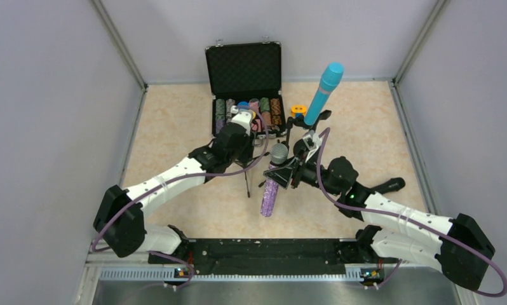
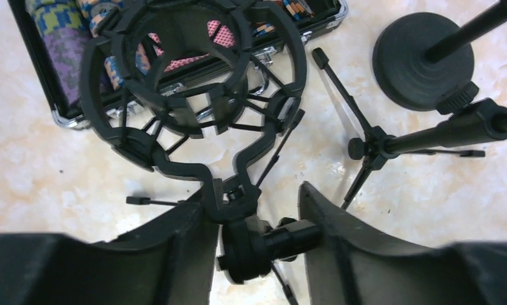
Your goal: Attach the microphones to the stand
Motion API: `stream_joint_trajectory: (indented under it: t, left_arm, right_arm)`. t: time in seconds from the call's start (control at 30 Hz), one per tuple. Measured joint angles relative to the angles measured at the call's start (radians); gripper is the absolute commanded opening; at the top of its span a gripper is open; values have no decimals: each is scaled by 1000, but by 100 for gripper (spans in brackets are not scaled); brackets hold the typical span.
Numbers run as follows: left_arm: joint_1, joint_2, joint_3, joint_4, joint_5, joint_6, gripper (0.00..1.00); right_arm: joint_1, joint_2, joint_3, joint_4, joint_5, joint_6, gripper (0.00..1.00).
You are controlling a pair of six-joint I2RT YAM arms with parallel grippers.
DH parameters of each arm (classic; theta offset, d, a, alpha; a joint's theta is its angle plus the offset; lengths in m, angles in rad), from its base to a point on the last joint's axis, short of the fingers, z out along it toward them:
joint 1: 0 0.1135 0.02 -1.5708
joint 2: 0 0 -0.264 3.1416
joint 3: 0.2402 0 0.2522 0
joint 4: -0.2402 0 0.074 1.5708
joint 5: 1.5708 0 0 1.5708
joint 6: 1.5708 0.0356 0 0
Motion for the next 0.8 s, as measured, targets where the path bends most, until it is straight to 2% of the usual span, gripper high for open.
stream_joint_trajectory:
  t: [0.07,0.13,0.33,0.8]
  left_arm:
    - [0,0,0,0,-8,-5,13]
    - [0,0,2,6,-23,2,0]
    - [-1,-22,-10,-11,-55,-16,0]
    - [-1,-229,-89,-173,-95,-72,0]
  right_arm:
    - [0,0,0,0,0,0,0]
    - [0,1,0,-1,0,-2,0]
    - [0,1,0,-1,0,-3,0]
    - [0,35,2,-24,-1,-4,0]
